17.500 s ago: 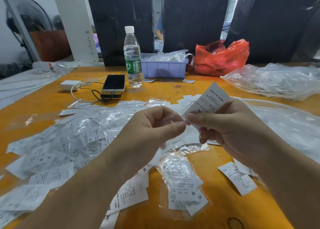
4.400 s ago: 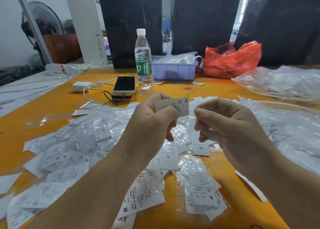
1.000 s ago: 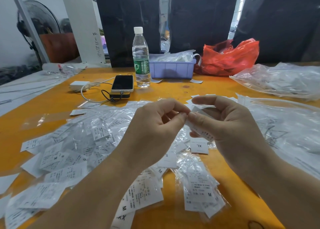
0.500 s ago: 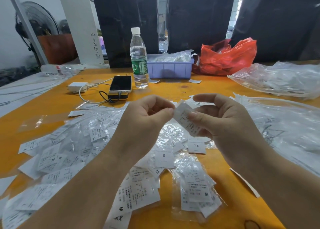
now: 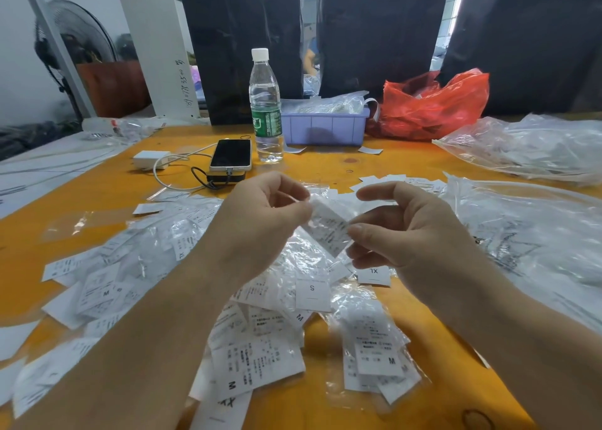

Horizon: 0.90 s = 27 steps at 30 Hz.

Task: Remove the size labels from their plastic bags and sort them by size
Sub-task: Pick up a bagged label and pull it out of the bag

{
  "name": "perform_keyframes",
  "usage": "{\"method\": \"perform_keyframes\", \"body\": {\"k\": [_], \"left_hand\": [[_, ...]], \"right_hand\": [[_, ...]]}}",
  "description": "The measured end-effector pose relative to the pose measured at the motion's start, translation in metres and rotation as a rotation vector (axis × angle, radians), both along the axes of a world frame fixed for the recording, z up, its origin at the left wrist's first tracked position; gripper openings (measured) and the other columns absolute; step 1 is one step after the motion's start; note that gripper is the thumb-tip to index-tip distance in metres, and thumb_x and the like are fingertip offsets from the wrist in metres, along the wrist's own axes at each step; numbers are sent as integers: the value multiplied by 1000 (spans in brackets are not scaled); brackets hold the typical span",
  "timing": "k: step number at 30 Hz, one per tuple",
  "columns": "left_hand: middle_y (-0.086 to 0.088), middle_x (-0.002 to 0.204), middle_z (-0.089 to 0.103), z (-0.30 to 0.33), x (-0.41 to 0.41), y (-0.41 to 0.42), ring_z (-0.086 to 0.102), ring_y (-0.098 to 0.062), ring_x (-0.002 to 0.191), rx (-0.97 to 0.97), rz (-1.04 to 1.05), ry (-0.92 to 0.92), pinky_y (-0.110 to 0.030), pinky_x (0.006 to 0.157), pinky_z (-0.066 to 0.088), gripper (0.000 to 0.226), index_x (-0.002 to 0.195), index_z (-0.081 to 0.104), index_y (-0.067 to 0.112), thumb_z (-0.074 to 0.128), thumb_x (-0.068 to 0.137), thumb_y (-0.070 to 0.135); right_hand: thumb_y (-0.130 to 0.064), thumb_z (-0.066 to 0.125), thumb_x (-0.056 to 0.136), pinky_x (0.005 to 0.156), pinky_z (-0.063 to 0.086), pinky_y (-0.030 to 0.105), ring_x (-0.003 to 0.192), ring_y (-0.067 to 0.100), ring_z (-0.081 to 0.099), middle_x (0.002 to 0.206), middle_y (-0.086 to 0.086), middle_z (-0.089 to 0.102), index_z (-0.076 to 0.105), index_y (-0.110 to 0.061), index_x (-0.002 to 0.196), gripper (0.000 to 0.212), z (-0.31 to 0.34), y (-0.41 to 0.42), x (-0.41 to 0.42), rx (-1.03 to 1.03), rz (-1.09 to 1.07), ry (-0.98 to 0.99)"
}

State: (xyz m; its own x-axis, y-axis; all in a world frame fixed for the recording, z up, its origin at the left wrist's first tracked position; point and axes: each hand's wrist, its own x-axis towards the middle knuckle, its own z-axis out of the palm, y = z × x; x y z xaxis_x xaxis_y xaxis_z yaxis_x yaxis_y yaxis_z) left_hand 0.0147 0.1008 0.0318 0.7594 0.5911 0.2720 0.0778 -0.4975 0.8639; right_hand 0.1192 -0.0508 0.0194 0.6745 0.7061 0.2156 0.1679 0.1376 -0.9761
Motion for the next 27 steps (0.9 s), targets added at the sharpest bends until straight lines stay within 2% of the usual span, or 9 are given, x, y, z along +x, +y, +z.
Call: {"method": "perform_keyframes", "body": {"k": [3, 5, 7, 9, 12, 15, 19, 23, 27], "left_hand": [[10, 78, 64, -4, -2, 5, 58, -2, 68, 323, 107, 273, -17, 50, 42, 8, 86, 62, 30, 63, 90, 23], [11, 93, 60, -7, -3, 7, 57, -6, 82, 468, 187, 378, -22, 63, 43, 9, 93, 63, 31, 64, 89, 24], [9, 104, 56, -9, -2, 9, 53, -13, 98, 564, 250, 362, -28, 78, 44, 19, 105, 63, 31, 67, 87, 28], [9, 108, 53, -8, -3, 10, 49, -13, 105, 561, 250, 330, -31, 83, 43, 28, 108, 61, 33, 70, 82, 38], [13, 115, 47, -9, -5, 8, 45, -13, 110, 437, 128, 458, -34, 88, 44, 50, 110, 55, 41, 78, 67, 54], [12, 123, 47, -11, -2, 6, 41, -15, 119, 480, 93, 591, -40, 97, 44, 61, 115, 53, 43, 82, 63, 55], [12, 127, 47, -12, -2, 7, 37, -17, 125, 531, 106, 607, -39, 99, 41, 57, 118, 53, 41, 78, 68, 55], [13, 127, 46, -15, 0, -3, 33, -14, 127, 593, 29, 488, -38, 103, 36, 52, 118, 54, 41, 70, 73, 59], [17, 127, 45, -18, 2, -11, 31, -10, 126, 598, -80, 555, -36, 102, 35, 60, 121, 53, 43, 73, 68, 64]], "right_hand": [[-1, 71, 84, 60, 58, 28, 65, 19, 70, 78, 5, 74, 61, -19, 107, 32, -2, 0, 1, -58, -25, -78], [-4, 72, 84, 63, 59, 30, 67, 18, 70, 78, 2, 73, 62, -22, 104, 28, -3, 0, 1, -109, -39, -145], [-7, 72, 84, 67, 59, 34, 70, 18, 70, 79, -1, 73, 64, -24, 99, 24, -4, -1, 1, -163, -44, -214], [-12, 72, 84, 69, 57, 27, 73, 9, 68, 80, -7, 72, 67, -26, 95, 19, -6, -1, -1, -228, -38, -328], [-19, 72, 84, 64, 51, 12, 77, -2, 64, 79, -15, 69, 70, -29, 89, 11, -9, -1, -5, -292, -22, -435], [-20, 72, 84, 65, 51, 13, 77, -1, 64, 79, -12, 69, 70, -28, 85, 8, -9, -1, -5, -305, -26, -461], [-19, 72, 83, 57, 47, 10, 69, -4, 62, 77, -11, 68, 71, -27, 84, 8, -9, -1, -2, -324, -35, -456], [-20, 69, 84, 65, 53, 19, 75, 1, 62, 80, -10, 68, 70, -27, 84, 8, -12, -1, -2, -381, -42, -546], [-16, 65, 86, 69, 55, 30, 75, 5, 62, 82, -11, 67, 70, -27, 88, 12, -13, 0, 1, -432, -98, -645]]}}
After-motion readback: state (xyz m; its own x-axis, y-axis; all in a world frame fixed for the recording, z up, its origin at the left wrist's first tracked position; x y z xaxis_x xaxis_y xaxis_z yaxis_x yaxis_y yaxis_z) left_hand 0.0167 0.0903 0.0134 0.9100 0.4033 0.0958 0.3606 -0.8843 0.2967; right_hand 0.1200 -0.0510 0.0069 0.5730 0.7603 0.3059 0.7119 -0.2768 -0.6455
